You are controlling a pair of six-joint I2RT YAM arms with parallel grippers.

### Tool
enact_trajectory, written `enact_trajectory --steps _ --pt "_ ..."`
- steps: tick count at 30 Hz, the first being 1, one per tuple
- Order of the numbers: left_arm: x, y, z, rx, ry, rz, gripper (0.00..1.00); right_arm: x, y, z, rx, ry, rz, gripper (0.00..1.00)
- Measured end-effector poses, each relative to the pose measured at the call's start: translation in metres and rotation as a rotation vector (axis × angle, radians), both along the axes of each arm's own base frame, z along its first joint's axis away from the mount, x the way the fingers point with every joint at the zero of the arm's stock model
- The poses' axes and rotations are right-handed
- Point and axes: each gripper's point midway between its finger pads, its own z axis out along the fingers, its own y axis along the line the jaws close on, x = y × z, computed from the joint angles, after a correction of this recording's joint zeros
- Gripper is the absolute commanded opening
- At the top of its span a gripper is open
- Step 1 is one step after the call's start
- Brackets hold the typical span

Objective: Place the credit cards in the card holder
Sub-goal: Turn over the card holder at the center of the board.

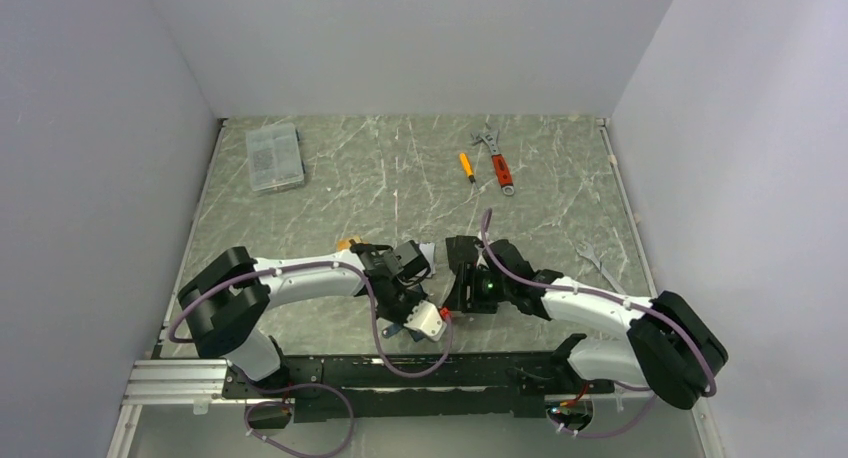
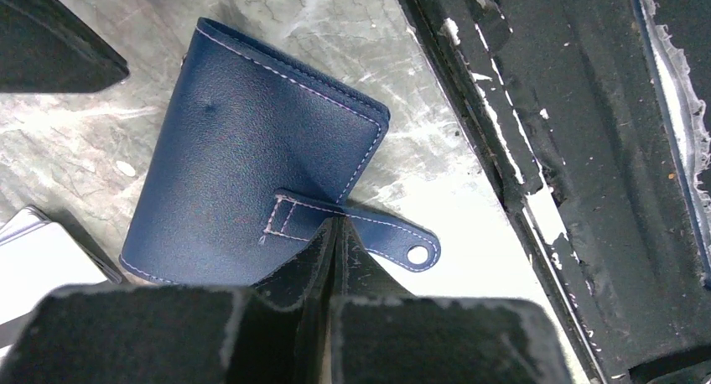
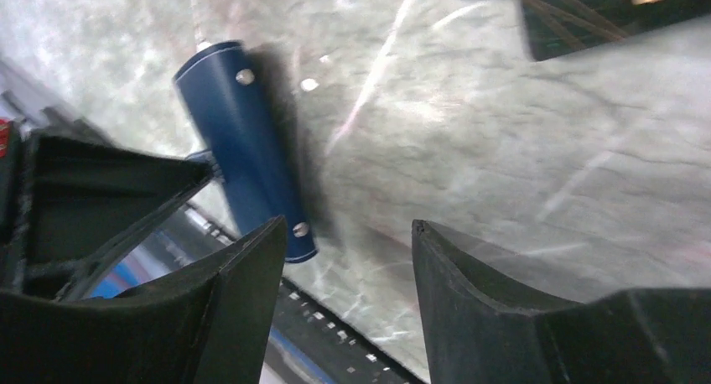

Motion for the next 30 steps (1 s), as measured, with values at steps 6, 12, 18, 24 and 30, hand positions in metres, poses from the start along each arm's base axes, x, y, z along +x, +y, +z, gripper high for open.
enact_trajectory --steps 6,12,18,24,30 --pt "-0.002 0.004 -0.005 0.025 -0.021 -0.014 0.03 -0.004 0.024 -0.001 0.138 0.058 0.074 0.6" --pt "-0.005 0.012 -0.012 0.055 -0.022 -0.016 0.03 -0.01 0.045 -0.001 0.266 0.103 0.13 0.48" --pt "-0.005 0.013 -0.013 0.059 -0.021 -0.008 0.02 -0.017 0.055 -0.009 0.307 0.16 0.153 0.1" --pt "0.005 0.019 0.003 0.074 0.003 0.049 0.02 -0.016 0.059 0.007 0.316 0.13 0.165 0.0" --pt "0.066 0.016 0.096 -0.089 -0.06 0.233 0.05 0.009 0.035 0.056 0.163 -0.064 0.07 0.0"
